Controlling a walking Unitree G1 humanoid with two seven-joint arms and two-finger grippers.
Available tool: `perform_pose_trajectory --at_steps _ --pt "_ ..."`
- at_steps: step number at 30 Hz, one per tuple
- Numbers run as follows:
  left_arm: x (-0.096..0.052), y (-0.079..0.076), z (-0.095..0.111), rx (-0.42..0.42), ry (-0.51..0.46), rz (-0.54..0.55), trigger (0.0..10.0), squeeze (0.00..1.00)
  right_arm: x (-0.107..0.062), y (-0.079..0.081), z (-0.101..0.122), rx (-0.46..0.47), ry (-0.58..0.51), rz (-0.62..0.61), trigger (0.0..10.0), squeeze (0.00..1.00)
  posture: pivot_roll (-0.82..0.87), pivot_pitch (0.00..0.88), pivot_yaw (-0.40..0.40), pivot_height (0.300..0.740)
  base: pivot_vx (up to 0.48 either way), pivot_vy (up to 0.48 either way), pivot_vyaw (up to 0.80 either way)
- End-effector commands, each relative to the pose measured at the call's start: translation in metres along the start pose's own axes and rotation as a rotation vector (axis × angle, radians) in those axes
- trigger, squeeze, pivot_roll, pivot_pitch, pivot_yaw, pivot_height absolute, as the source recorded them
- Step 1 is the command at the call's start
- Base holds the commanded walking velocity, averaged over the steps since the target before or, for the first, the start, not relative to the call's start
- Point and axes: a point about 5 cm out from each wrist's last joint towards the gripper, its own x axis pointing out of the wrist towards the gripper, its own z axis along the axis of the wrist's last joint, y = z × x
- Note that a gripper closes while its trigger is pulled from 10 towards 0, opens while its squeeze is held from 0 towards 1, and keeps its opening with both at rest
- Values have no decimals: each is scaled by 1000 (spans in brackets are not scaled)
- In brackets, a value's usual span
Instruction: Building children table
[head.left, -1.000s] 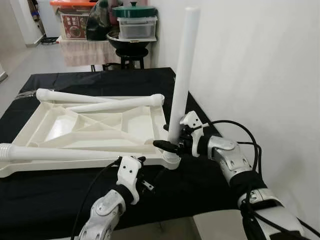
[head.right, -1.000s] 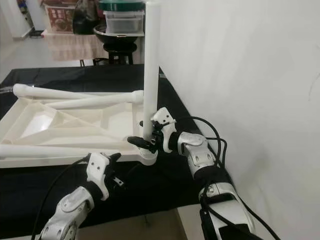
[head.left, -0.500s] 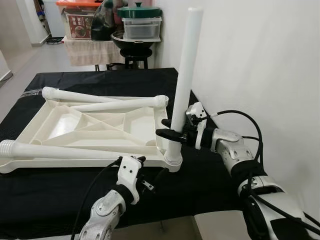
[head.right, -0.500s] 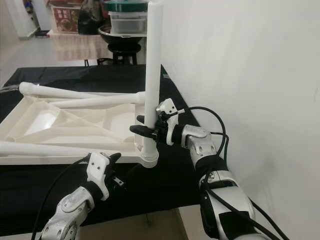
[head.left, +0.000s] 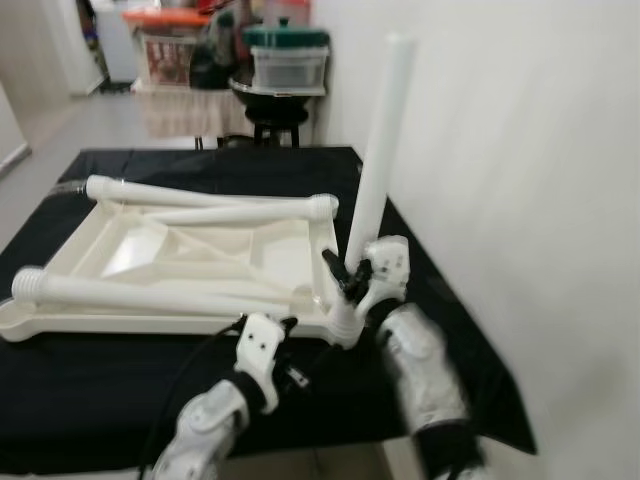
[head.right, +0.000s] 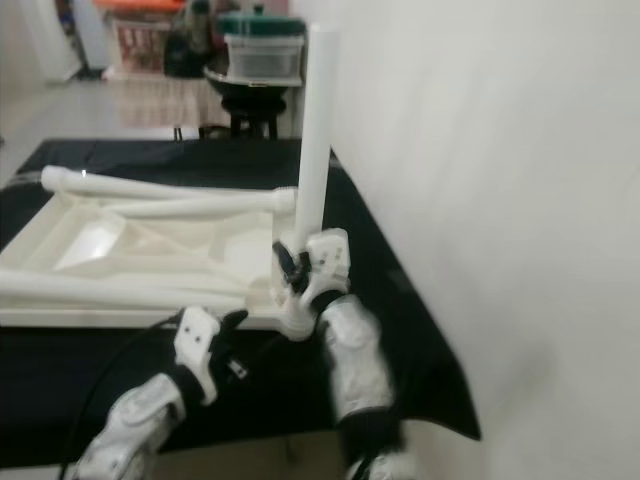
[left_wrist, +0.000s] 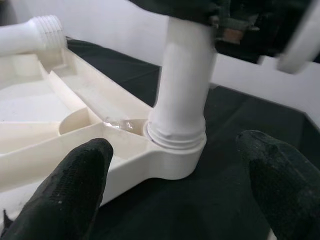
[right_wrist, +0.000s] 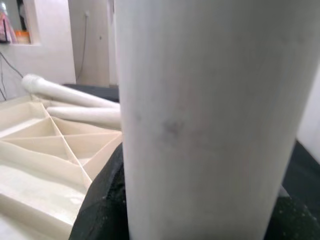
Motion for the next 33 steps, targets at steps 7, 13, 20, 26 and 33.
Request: perform_pose_trajectory --at_steps 7,13,20,26,33 --pt "4 3 1 7 1 -3 10000 0 -7 7 -34 -74 168 101 0 0 -30 0 -65 740 0 0 0" --pt "5 2 1 5 0 -3 10000 0 -9 5 -28 47 186 63 10000 565 -21 0 -70 740 0 0 0" --pt "7 1 1 2 -2 -7 10000 0 9 -6 5 32 100 476 10000 537 -18 0 -70 740 0 0 0" --pt "7 1 1 1 -2 -7 10000 0 16 -30 23 -59 112 713 10000 0 -11 0 -75 740 0 0 0" --pt "8 0 1 3 -3 -4 10000 0 21 -52 32 5 193 867 10000 0 10 0 -86 740 0 0 0"
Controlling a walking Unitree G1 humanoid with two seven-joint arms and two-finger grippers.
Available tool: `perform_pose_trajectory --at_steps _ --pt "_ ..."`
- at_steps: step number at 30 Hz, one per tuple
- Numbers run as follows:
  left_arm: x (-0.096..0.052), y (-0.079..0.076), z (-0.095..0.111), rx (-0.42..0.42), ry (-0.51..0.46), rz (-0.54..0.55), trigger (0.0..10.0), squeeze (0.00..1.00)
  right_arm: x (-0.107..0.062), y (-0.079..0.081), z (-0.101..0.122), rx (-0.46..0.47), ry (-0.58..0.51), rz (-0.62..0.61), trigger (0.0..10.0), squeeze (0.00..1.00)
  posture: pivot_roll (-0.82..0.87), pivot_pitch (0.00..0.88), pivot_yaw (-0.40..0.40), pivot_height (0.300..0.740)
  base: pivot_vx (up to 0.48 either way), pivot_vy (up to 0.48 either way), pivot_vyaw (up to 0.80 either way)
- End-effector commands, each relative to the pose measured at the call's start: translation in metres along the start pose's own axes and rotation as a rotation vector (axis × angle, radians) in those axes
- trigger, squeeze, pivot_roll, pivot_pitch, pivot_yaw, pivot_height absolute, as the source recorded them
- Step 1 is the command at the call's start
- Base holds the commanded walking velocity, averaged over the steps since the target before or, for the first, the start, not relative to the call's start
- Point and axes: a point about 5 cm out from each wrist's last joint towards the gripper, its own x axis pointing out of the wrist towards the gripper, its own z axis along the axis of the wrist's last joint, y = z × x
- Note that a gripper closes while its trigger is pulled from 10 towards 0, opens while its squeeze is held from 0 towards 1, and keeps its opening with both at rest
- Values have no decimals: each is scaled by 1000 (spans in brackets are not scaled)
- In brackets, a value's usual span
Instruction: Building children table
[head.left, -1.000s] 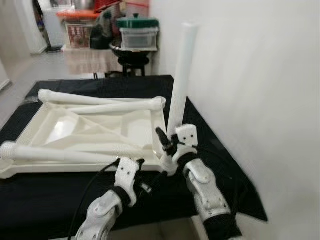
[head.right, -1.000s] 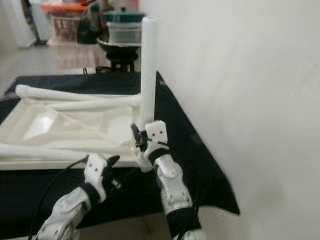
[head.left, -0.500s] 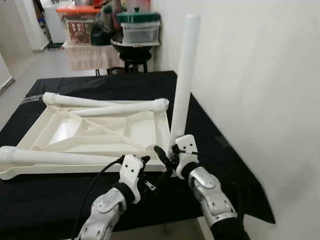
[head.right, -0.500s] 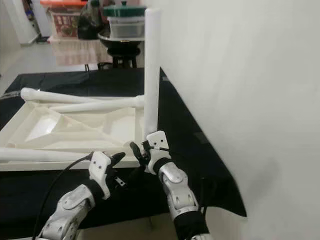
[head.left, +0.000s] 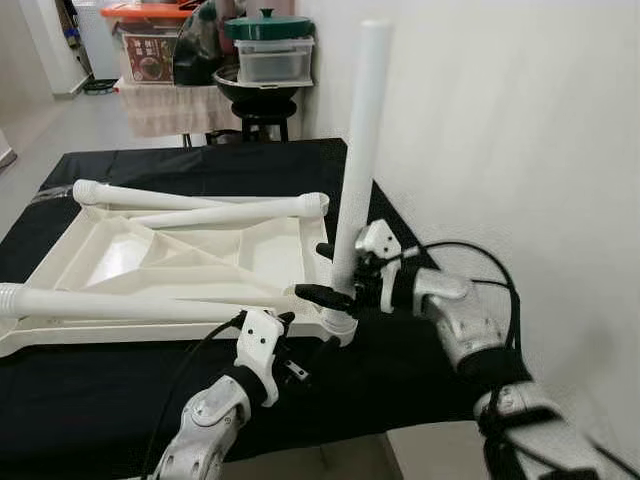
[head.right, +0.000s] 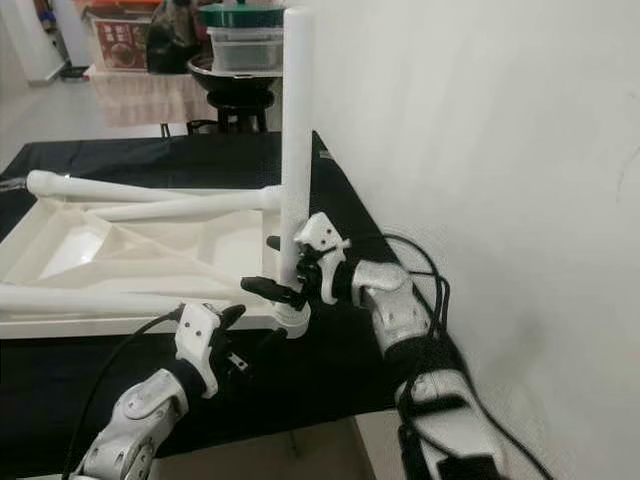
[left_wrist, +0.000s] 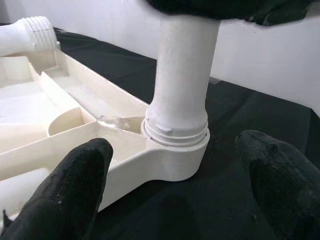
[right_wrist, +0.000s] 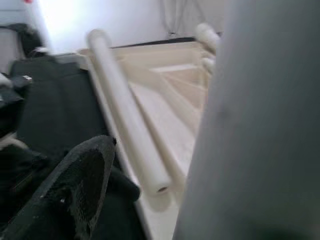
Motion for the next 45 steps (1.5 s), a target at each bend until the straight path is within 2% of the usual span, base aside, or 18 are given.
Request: perform_pose_trajectory --at_steps 1,2,3,16,18,21,23,24,25,26,28,30,32,40,41,42,43,45 --pt "1 -2 -2 -4 3 -1 10000 0 3 1 -2 30 11 49 10000 0 10 0 -86 740 0 0 0" --pt "1 -2 -2 -4 3 -1 10000 0 3 1 -2 30 11 49 10000 0 10 0 -86 740 0 0 0" --pt "1 -2 -2 -5 3 -2 10000 0 3 -2 0 53 -1 60 0 0 14 0 -88 740 0 0 0" --pt "1 -3 -2 -10 2 -3 10000 0 2 -5 1 49 -16 101 0 0 9 0 -86 740 0 0 0" --pt "0 -3 -2 -11 1 -3 10000 0 0 -6 -2 30 -46 7 0 0 6 0 -84 740 0 0 0" --pt "0 -3 -2 -11 1 -2 10000 0 -1 -7 -2 28 -62 -40 0 0 6 0 -84 740 0 0 0" --pt "-2 -1 -1 -10 -1 -1 10000 0 8 -2 -17 106 -151 -401 0 0 -13 0 -74 740 0 0 0" --pt "-2 -1 -1 -10 -1 -1 10000 0 8 -2 -17 106 -151 -401 0 0 -13 0 -74 740 0 0 0" --pt "-3 0 0 -9 -2 1 10000 0 19 33 -59 238 -98 -618 0 0 -41 0 -60 740 0 0 0" --pt "-3 0 0 -9 -2 1 10000 0 19 33 -59 238 -98 -618 0 0 -41 0 -60 740 0 0 0" --pt "-4 5 2 -11 -2 3 10000 0 46 90 -50 -21 -109 -544 0 0 -61 0 -31 740 0 0 0" --pt "-3 4 2 -13 -3 -2 10000 0 43 76 -63 51 -49 -607 0 0 -23 0 -65 740 0 0 0" --pt "-4 6 2 -17 1 6 10000 0 41 66 -64 93 -49 -658 0 0 -41 0 -47 740 0 0 0" --pt "-4 6 0 -8 6 13 10000 0 39 77 -58 76 -25 -730 0 0 -34 0 -55 740 0 0 0" --pt "-4 6 0 -8 8 12 10000 0 39 77 -57 82 -26 -735 4275 0 -27 0 -55 740 0 0 0" --pt "-4 6 0 -7 8 11 10000 0 39 77 -56 106 -44 -715 10000 0 -27 0 -55 740 0 0 0" --pt "-4 5 0 -6 9 10 10000 0 41 79 -53 139 -72 -669 10000 1000 -19 0 -55 740 0 0 0" --pt "-3 5 0 -5 10 10 10000 0 42 81 -51 161 -92 -634 10000 1000 -16 0 -55 740 0 0 0"
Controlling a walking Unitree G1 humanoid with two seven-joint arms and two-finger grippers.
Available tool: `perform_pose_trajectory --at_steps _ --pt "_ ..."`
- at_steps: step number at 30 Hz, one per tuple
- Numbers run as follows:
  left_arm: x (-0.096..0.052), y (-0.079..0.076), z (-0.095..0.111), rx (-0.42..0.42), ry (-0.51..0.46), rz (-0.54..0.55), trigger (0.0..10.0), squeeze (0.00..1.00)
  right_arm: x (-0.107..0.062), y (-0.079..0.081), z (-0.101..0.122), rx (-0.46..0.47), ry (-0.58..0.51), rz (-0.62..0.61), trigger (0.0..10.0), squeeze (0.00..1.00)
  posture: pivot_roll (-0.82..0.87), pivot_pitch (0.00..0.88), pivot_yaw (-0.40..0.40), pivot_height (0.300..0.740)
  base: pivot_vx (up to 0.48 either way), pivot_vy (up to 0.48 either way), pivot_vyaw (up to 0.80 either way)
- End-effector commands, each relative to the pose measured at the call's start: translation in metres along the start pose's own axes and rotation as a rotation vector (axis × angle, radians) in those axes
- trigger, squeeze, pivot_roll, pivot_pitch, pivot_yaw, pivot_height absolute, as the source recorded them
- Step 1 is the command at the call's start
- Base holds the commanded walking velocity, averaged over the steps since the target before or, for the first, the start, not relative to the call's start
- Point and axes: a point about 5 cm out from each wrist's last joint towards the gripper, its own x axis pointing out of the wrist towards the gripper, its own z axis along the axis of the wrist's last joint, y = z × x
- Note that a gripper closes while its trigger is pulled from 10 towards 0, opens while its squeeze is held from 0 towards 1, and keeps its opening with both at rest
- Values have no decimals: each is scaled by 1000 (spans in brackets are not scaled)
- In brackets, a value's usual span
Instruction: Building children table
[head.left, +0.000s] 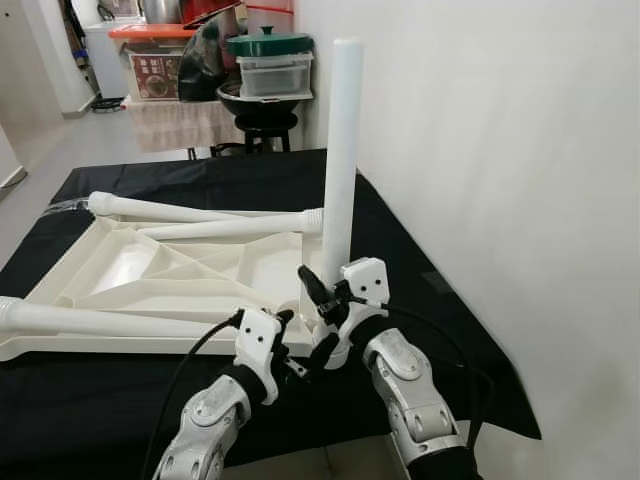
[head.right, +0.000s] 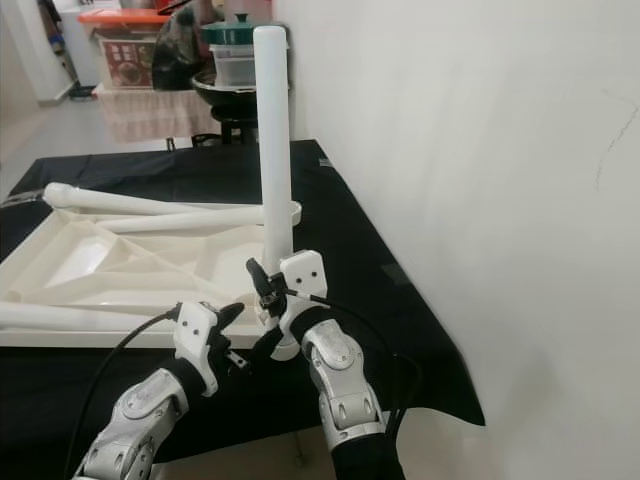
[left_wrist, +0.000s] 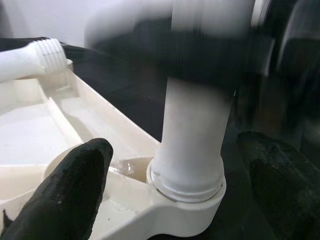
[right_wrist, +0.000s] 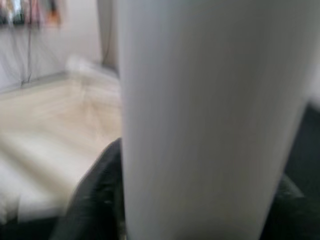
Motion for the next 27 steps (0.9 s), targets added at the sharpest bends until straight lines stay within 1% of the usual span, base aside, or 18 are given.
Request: perform_pose_trajectory --at_steps 1,2,5,8,9,10,11,13,14,15,16,19,20,21,23,24,25,27 --pt "1 1 -1 0 10 -2 10000 0 0 5 -3 80 21 90 10000 1000 -11 0 -57 740 0 0 0" --pt "1 0 -2 0 11 -2 10000 0 2 3 1 95 7 147 10000 1000 -10 0 -58 740 0 0 0" --pt "1 0 -2 -1 11 -3 10000 0 5 1 4 102 -1 181 10000 1000 -9 0 -58 740 0 0 0" --pt "2 -1 -2 -2 11 -3 10000 0 8 -8 11 69 -5 238 10000 1000 -5 0 -62 740 0 0 0" --pt "2 -1 -2 -3 11 -3 10000 0 12 -20 19 20 -2 306 10000 0 0 0 -71 740 0 0 0" --pt "2 -2 -2 -4 10 -3 10000 0 15 -30 27 -12 4 353 10000 0 0 0 -71 740 0 0 0" --pt "2 -3 -3 -4 9 -3 10000 0 16 -43 38 -55 12 445 10000 0 1 0 -76 740 0 0 0" --pt "3 -3 -3 -4 8 -3 10000 0 16 -49 42 -77 23 529 10000 0 9 0 -84 740 0 0 0" --pt "3 -3 -3 -4 8 -3 10000 0 16 -49 42 -77 23 529 10000 0 9 0 -84 740 0 0 0" --pt "3 -4 -3 -4 7 -3 10000 0 16 -54 46 -88 37 594 10000 0 10 0 -85 740 0 0 0" --pt "3 -4 -3 -4 7 -3 10000 0 16 -54 46 -88 37 594 10000 0 10 0 -85 740 0 0 0" --pt "3 -5 -3 7 7 -1 10000 0 19 -64 49 -47 88 679 10000 0 26 0 -91 740 0 0 0" --pt "3 -6 -3 14 8 -1 10000 0 20 -67 48 -41 105 689 10000 0 26 0 -91 740 0 0 0" --pt "2 -8 -3 25 11 -9 10000 0 21 -70 48 -34 117 691 9608 0 29 0 -92 740 0 0 0" --pt "1 -9 -3 33 14 -16 10000 0 22 -71 49 -29 124 692 9608 0 29 0 -92 740 0 0 0" --pt "-2 -15 -2 65 18 -45 10000 0 24 -76 49 -3 132 668 4078 0 29 0 -91 740 0 0 0" --pt "-5 -18 -2 75 23 -59 10000 0 24 -79 48 0 138 654 0 0 28 0 -86 740 0 0 0" --pt "-9 -22 -3 88 32 -71 10000 0 24 -82 48 2 144 641 0 0 31 0 -85 740 0 0 0"
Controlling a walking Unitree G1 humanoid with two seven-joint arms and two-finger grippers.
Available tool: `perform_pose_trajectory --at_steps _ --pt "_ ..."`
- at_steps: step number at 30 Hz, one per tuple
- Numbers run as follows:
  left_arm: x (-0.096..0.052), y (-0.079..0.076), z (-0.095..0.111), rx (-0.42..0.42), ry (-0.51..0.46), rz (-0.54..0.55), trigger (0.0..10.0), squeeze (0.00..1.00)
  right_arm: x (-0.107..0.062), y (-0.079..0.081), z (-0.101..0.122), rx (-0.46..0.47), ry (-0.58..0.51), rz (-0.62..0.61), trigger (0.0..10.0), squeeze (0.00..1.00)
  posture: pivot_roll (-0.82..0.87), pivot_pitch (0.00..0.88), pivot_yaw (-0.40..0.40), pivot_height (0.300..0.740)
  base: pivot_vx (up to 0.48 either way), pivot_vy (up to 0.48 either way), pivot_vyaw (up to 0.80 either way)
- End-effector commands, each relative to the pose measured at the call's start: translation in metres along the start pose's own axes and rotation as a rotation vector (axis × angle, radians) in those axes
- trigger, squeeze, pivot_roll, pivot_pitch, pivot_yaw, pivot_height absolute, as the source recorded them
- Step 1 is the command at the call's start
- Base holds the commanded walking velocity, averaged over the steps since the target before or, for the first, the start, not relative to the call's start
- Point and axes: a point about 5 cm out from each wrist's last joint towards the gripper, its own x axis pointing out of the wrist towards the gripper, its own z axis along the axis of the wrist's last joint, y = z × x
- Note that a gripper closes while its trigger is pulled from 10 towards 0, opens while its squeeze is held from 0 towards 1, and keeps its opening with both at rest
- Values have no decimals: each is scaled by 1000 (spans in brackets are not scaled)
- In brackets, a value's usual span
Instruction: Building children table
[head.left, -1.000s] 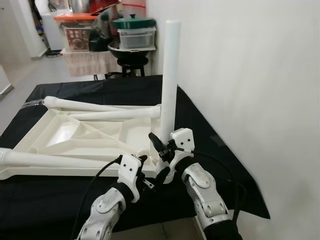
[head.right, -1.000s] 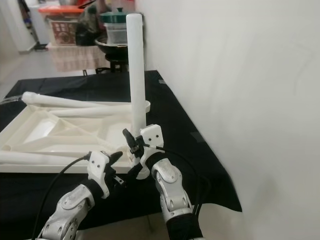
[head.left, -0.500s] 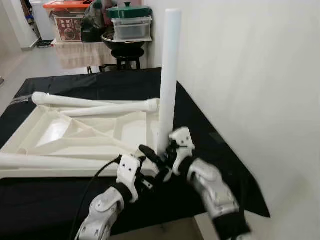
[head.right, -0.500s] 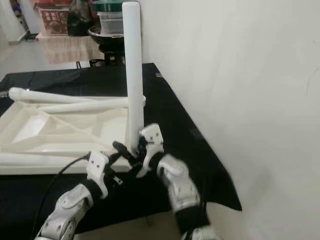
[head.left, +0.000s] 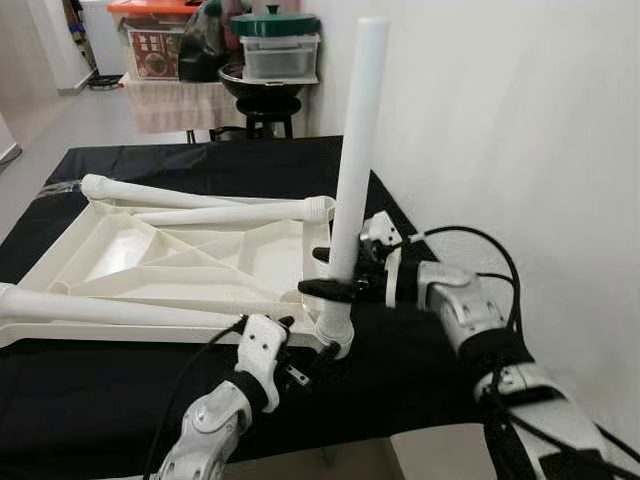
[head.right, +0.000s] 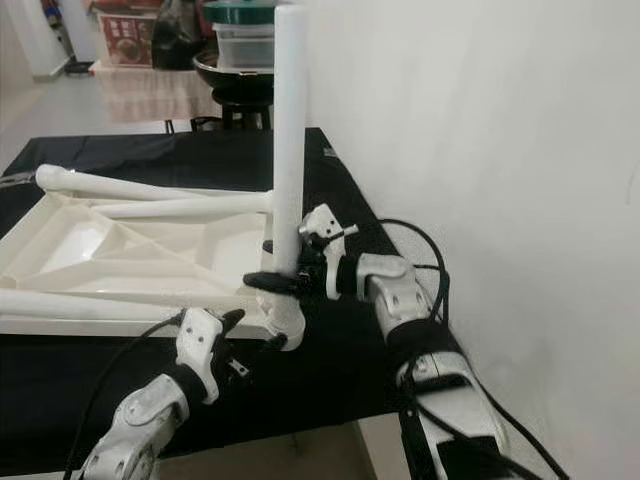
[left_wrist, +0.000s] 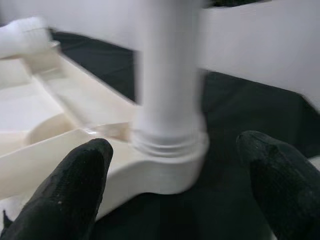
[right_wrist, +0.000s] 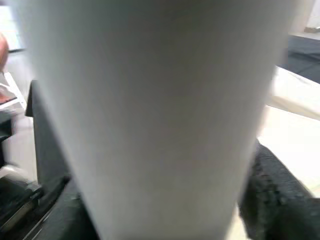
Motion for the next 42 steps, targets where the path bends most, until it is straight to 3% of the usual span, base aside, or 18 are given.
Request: perform_pose_trajectory --at_steps 1,7,14,16,17,18,19,20,23,25,30,31,34,35,39,40,41,42 --pt "-4 -4 -1 29 23 -18 10000 0 -5 -4 -4 18 10 -30 0 0 32 0 -85 740 0 0 0" --pt "-7 -2 -2 34 34 12 10000 0 -12 -9 -7 28 -11 -79 0 0 32 0 -81 740 0 0 0" --pt "-6 2 -6 6 54 29 10000 0 -25 -18 -22 15 -1 -328 0 0 14 0 -76 740 0 0 0" --pt "-9 4 -5 -6 53 42 10000 0 -19 -7 -49 90 22 -535 0 0 11 0 -73 740 0 0 0" --pt "-9 4 -5 -6 53 42 10000 0 -19 -7 -49 90 22 -535 0 0 11 0 -73 740 0 0 0" --pt "-10 7 -4 -3 53 54 10000 0 -8 14 -67 196 -33 -750 0 0 -1 0 -70 740 0 0 0" --pt "-10 7 -4 -3 53 54 10000 0 -8 14 -67 196 -33 -750 0 0 -1 0 -70 740 0 0 0" --pt "-9 9 -4 -1 54 66 10000 0 1 44 -88 324 -28 -863 0 0 -6 0 -64 740 0 0 0" --pt "-7 16 -4 16 64 88 10000 0 8 50 -75 219 -36 -875 0 0 -24 0 -46 740 0 0 0" --pt "-5 17 -4 13 66 86 10000 0 8 38 -71 147 -13 -877 0 0 3 0 -67 740 0 0 0" --pt "-4 18 -4 -1 71 87 10000 0 9 39 -80 163 14 -902 0 0 4 0 -58 740 0 0 0" --pt "-4 19 -4 -5 76 91 10000 0 13 43 -80 146 26 -894 9961 0 -5 0 -50 740 0 0 0" --pt "-3 19 -4 -6 79 93 10000 0 16 49 -76 125 39 -894 9961 0 -5 0 -50 740 0 0 0" --pt "-3 19 -4 -9 80 91 10000 0 19 52 -73 151 27 -858 10000 1000 -4 0 -50 740 0 0 0" --pt "-2 19 -4 -11 81 91 10000 0 28 59 -46 174 -105 -614 10000 1000 -6 0 -48 740 0 0 0" --pt "-2 19 -4 -11 81 91 10000 0 28 59 -46 174 -105 -614 10000 1000 -6 0 -48 740 0 0 0" --pt "0 19 -4 -11 81 91 10000 0 29 54 -32 130 -147 -461 10000 1000 -7 0 -49 740 0 0 0" --pt "0 19 -4 -11 81 91 10000 0 29 54 -32 130 -147 -461 10000 1000 -7 0 -49 740 0 0 0"
